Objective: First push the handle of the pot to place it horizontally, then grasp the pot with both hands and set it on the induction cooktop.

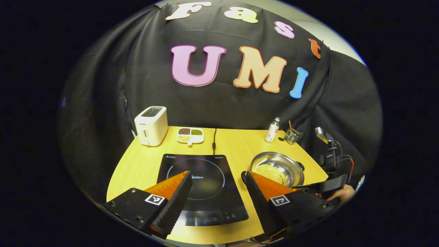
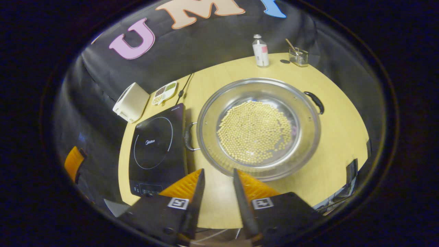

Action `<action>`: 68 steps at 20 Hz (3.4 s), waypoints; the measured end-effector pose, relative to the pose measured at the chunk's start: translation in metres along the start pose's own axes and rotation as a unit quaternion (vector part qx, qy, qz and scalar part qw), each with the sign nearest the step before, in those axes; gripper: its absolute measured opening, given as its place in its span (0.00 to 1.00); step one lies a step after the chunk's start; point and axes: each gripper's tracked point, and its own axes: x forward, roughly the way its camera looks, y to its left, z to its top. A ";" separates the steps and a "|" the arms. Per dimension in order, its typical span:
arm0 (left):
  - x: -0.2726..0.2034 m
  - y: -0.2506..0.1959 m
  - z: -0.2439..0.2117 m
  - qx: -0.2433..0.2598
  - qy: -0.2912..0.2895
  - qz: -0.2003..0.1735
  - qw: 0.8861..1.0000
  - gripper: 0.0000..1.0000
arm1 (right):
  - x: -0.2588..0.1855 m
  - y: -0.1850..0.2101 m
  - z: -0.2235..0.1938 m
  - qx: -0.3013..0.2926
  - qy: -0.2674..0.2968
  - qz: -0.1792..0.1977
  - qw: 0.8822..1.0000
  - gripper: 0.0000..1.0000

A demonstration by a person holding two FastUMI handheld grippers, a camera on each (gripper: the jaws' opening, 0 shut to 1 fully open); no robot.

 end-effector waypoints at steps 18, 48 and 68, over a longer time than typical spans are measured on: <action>0.122 -0.092 -0.074 -0.096 0.201 -0.029 0.975 0.96 | 0.021 -0.166 0.120 -0.022 0.068 0.020 0.997 1.00; 0.214 -0.084 -0.149 -0.111 0.374 0.032 0.920 0.59 | 0.127 -0.178 0.113 -0.039 0.193 0.139 0.971 0.48; 0.083 -0.073 -0.123 -0.117 0.382 0.022 0.916 0.58 | 0.018 -0.137 0.060 -0.048 0.219 0.148 0.963 0.48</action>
